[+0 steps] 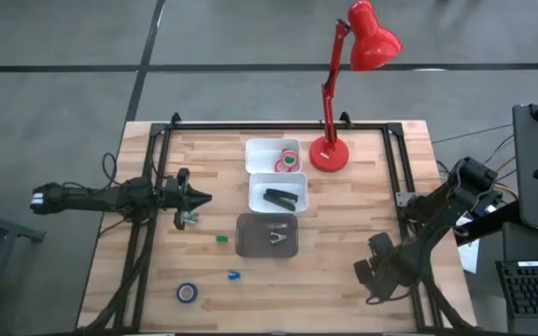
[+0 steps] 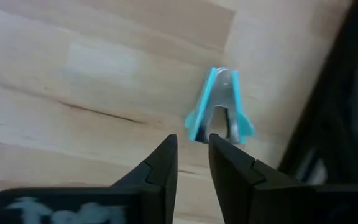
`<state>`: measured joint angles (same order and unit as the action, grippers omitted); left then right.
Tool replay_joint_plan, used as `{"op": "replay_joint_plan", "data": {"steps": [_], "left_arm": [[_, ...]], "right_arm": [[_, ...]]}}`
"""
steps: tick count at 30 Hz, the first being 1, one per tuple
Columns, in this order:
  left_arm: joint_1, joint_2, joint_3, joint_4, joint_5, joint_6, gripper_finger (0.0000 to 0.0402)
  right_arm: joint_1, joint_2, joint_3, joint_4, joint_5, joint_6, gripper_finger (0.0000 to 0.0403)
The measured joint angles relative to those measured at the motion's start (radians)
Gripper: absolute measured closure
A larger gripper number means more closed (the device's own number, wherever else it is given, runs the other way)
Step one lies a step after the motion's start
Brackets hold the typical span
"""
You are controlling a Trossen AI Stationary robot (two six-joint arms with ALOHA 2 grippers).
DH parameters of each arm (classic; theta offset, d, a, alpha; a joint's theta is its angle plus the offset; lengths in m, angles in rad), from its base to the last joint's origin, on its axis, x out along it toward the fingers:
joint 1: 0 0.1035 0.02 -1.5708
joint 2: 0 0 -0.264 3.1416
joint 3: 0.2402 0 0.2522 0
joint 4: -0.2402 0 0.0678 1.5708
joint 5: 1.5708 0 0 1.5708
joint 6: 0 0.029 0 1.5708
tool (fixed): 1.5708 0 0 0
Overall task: Pick and place Stapler, Stapler remover, tape
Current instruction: Put the right light blue stapler remover into the black bin
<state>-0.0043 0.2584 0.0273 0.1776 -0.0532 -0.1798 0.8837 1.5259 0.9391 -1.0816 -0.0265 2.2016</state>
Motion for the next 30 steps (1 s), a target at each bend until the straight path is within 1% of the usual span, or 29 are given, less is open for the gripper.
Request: {"op": "replay_joint_plan", "data": {"steps": [2, 5, 11, 15, 19, 28, 30], "left_arm": [[0.0, 0.0, 0.0, 0.0, 0.0, 0.0, 0.0371], [0.0, 0.0, 0.0, 0.0, 0.0, 0.0, 0.0371], [0.0, 0.0, 0.0, 0.0, 0.0, 0.0, 0.0371], [0.0, 0.0, 0.0, 0.0, 0.0, 0.0, 0.0371], [0.0, 0.0, 0.0, 0.0, 0.0, 0.0, 0.0371], [0.0, 0.0, 0.0, 0.0, 0.0, 0.0, 0.0371], [0.0, 0.0, 0.0, 0.0, 0.0, 0.0, 0.0371]], "right_arm": [[0.0, -0.011, -0.036, 0.049, 0.0, 0.003, 0.0311], [0.0, -0.016, -0.066, 0.077, 0.0, 0.009, 0.0306], [0.0, 0.001, -0.094, 0.108, 0.001, 0.008, 0.0294], [0.0, 0.017, -0.095, 0.131, 0.001, 0.002, 0.0296], [0.0, 0.032, -0.095, 0.136, -0.005, -0.005, 0.0312], [0.0, 0.038, -0.095, 0.144, -0.012, -0.021, 0.0387], [0.0, 0.038, -0.095, 0.147, -0.011, -0.029, 0.0391]]}}
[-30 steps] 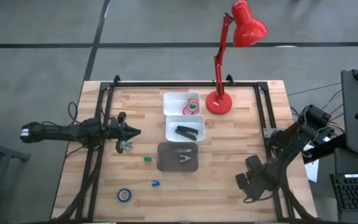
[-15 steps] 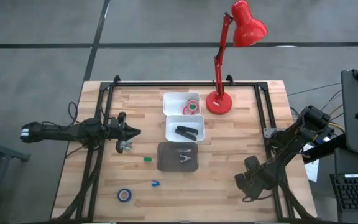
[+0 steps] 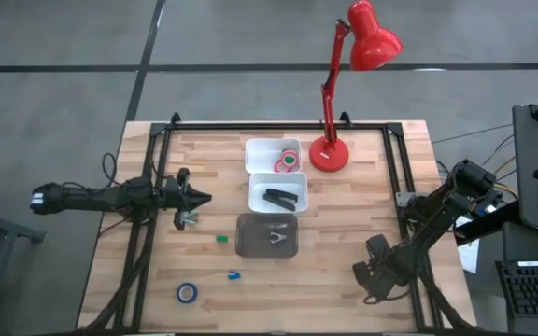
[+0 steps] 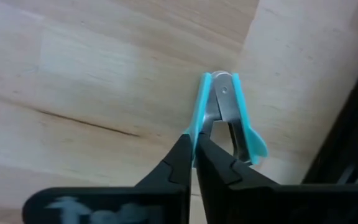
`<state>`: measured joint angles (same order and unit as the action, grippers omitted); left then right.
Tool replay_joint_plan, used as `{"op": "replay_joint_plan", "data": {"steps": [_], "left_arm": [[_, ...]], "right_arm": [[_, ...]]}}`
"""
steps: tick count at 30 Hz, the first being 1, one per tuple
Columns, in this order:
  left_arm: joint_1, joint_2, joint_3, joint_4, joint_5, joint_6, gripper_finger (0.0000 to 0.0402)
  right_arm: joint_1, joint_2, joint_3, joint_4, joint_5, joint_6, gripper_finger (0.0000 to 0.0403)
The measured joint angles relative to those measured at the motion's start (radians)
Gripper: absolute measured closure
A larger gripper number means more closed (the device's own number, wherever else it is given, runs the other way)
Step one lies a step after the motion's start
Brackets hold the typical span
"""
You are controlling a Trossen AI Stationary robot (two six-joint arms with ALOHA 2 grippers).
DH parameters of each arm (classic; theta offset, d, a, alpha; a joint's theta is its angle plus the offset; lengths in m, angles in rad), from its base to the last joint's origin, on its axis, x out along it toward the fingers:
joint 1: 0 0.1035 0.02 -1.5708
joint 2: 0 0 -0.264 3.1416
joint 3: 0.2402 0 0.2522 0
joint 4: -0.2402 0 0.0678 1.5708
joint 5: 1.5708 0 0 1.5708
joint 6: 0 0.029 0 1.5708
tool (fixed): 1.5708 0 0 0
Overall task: Pick and place Stapler, Stapler remover, tape
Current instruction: Put the right light blue stapler remover into the black bin
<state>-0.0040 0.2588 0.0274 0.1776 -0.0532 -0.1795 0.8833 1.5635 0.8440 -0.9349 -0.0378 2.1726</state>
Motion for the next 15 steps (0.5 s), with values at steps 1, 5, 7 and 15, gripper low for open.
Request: {"op": "replay_joint_plan", "data": {"steps": [1, 5, 7, 15], "left_arm": [[0.0, 0.0, 0.0, 0.0, 0.0, 0.0, 0.0371], [0.0, 0.0, 0.0, 0.0, 0.0, 0.0, 0.0371], [0.0, 0.0, 0.0, 0.0, 0.0, 0.0, 0.0371], [0.0, 0.0, 0.0, 0.0, 0.0, 0.0, 0.0371]], "right_arm": [[0.0, 0.0, 0.0, 0.001, 0.003, -0.003, 0.0392], [0.0, 0.001, 0.01, 0.015, 0.016, -0.01, 0.0394], [-0.002, 0.002, 0.032, 0.025, 0.056, -0.013, 0.0394], [-0.023, 0.003, 0.198, 0.035, 0.433, -0.196, 0.0395]]}}
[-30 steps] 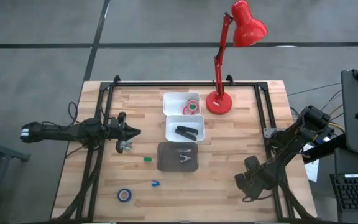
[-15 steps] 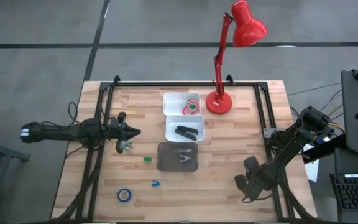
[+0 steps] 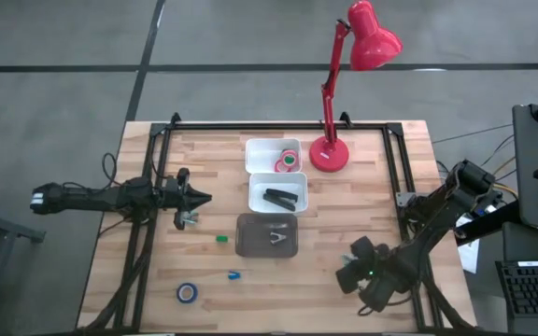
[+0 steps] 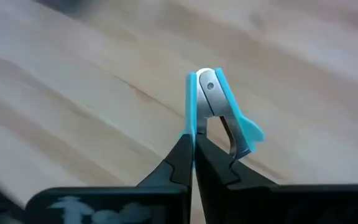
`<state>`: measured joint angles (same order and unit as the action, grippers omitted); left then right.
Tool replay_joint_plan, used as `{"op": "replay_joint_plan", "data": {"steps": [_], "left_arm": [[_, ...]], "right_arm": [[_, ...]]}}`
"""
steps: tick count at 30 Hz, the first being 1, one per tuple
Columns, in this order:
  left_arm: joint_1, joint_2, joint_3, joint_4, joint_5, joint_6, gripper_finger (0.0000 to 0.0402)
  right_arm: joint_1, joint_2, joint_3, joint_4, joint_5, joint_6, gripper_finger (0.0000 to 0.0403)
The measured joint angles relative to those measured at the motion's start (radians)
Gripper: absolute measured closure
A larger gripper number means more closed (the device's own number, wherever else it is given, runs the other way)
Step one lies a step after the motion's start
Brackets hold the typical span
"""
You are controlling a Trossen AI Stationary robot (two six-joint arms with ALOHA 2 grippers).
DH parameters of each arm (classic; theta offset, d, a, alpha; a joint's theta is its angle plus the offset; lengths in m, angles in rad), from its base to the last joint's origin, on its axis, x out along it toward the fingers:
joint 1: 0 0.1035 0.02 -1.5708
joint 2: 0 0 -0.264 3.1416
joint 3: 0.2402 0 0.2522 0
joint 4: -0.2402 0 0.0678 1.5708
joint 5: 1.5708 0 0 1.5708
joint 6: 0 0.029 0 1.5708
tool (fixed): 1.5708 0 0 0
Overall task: Pick and place Stapler, Stapler remover, tape
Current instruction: Put the right light blue stapler remover into the black bin
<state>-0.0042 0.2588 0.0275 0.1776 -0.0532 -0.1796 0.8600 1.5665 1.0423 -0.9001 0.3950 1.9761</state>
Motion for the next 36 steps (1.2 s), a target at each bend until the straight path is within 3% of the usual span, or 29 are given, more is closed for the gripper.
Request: {"op": "replay_joint_plan", "data": {"steps": [5, 10, 12, 18, 26, 36], "left_arm": [[0.0, 0.0, 0.0, 0.0, 0.0, 0.0, 0.0371], [0.0, 0.0, 0.0, 0.0, 0.0, 0.0, 0.0371], [0.0, 0.0, 0.0, 0.0, 0.0, 0.0, 0.0371], [0.0, 0.0, 0.0, -0.001, 0.0, 0.0, 0.0371], [0.0, 0.0, 0.0, 0.0, 0.0, 0.0, 0.0371], [0.0, 0.0, 0.0, 0.0, 0.0, 0.0, 0.0371]], "right_arm": [[-0.037, 0.021, 0.105, 0.023, 0.214, -0.233, 0.0395], [-0.082, 0.093, 0.178, 0.159, 0.406, -0.611, 0.0395], [-0.108, 0.132, 0.201, 0.227, 0.429, -0.76, 0.0395], [-0.194, 0.262, 0.31, 0.294, 0.443, -1.019, 0.0395], [-0.297, 0.389, 0.453, 0.289, 0.392, -1.231, 0.0394], [-0.398, 0.446, 0.498, 0.27, 0.271, -1.262, 0.0394]]}}
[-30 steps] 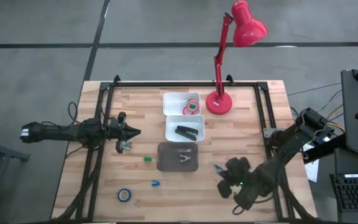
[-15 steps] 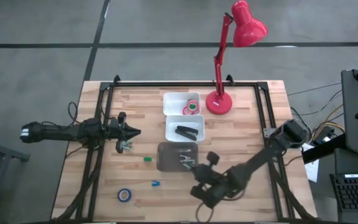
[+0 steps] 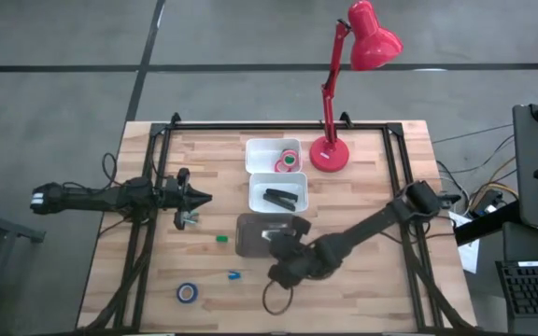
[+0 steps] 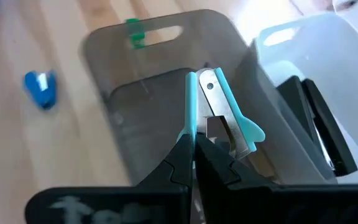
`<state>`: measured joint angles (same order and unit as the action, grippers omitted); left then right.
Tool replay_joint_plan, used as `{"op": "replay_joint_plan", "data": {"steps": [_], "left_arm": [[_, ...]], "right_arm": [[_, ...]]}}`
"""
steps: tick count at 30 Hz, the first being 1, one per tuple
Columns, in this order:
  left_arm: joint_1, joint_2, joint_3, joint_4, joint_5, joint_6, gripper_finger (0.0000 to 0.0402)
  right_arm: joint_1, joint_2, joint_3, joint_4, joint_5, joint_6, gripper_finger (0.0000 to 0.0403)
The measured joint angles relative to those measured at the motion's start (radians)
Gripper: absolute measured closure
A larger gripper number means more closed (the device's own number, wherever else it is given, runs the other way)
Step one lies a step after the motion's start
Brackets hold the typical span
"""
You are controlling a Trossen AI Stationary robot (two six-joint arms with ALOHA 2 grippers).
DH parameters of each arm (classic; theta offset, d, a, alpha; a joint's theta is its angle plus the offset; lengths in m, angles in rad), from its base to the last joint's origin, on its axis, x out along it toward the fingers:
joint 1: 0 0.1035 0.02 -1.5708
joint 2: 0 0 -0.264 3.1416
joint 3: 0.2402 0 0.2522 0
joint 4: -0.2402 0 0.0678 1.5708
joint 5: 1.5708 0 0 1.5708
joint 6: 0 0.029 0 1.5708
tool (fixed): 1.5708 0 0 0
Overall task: Pick and place Stapler, Stapler remover, tape
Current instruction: Put the right light blue stapler remover into the black bin, then put the light blue stapler remover into the black bin
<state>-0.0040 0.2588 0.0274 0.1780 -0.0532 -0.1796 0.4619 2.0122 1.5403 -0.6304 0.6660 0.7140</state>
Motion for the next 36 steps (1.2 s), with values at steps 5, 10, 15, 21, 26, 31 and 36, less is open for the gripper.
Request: {"op": "replay_joint_plan", "data": {"steps": [5, 10, 15, 21, 26, 31, 36], "left_arm": [[0.0, 0.0, 0.0, 0.0, 0.0, 0.0, 0.0371], [0.0, 0.0, 0.0, 0.0, 0.0, 0.0, 0.0371], [0.0, 0.0, 0.0, 0.0, 0.0, 0.0, 0.0371], [0.0, 0.0, 0.0, 0.0, 0.0, 0.0, 0.0371], [0.0, 0.0, 0.0, 0.0, 0.0, 0.0, 0.0371], [0.0, 0.0, 0.0, 0.0, 0.0, 0.0, 0.0371], [0.0, 0.0, 0.0, -0.001, 0.0, 0.0, 0.0371]], "right_arm": [[-0.042, -0.001, -0.007, -0.036, -0.046, 0.08, 0.0394], [-0.061, -0.001, -0.011, -0.047, -0.08, 0.094, 0.0394], [-0.07, -0.001, -0.012, -0.048, -0.095, 0.093, 0.0371], [-0.073, -0.005, -0.013, -0.101, -0.11, 0.051, 0.032], [-0.076, -0.03, -0.018, -0.161, -0.085, -0.018, 0.0333], [-0.096, -0.111, -0.092, -0.117, -0.061, -0.139, 0.0388], [-0.127, -0.26, -0.276, 0.081, -0.077, -0.257, 0.0395]]}}
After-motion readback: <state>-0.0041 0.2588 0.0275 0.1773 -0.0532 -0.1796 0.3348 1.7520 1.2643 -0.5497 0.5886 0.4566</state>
